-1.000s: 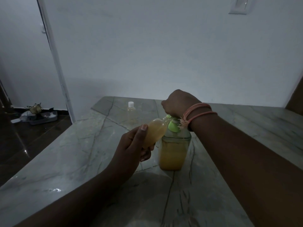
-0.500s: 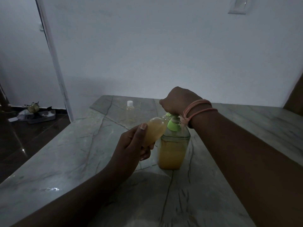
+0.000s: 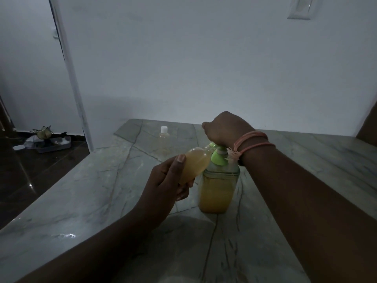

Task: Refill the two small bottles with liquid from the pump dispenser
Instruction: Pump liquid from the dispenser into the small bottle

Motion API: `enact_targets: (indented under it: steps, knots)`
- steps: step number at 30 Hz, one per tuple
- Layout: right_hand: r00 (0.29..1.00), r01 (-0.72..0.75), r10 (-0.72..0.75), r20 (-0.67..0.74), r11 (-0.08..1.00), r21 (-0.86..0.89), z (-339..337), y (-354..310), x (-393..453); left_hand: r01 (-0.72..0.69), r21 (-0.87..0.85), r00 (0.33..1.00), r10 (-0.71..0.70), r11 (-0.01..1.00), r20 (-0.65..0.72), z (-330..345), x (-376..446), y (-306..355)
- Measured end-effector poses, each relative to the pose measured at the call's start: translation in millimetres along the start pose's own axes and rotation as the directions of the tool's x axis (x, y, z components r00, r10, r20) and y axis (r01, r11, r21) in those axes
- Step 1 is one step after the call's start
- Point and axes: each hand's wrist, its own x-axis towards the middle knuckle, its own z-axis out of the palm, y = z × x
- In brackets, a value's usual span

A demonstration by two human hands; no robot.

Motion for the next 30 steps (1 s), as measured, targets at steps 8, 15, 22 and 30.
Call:
enact_targets:
  steps: [8,15,22,30]
  knots:
    - [1.000,-0.027,0.026,0.005,1.000,0.004,2,1,-4,-0.011,0.005,1.000,0.011,1.000,-0.002,1,-2,0]
    - [0.998,-0.015,0.014,-0.069,1.000,-0.009,4,1,-1,-0.011,0.024,1.000,0.011,1.000,-0.005,-1,1,-2]
    - [0.998,0.009,-0.004,0.060,0.997,-0.071,1,-1,-1,-0.030,-0.005,0.999,0.030,1.000,0.014,-1,0,-3]
    - [0.992,0.077,-0.067,0.104,0.993,-0.094,1,-5,-7,-0.054,0.041,0.998,0.053,0.998,0.034,-2,1,-5]
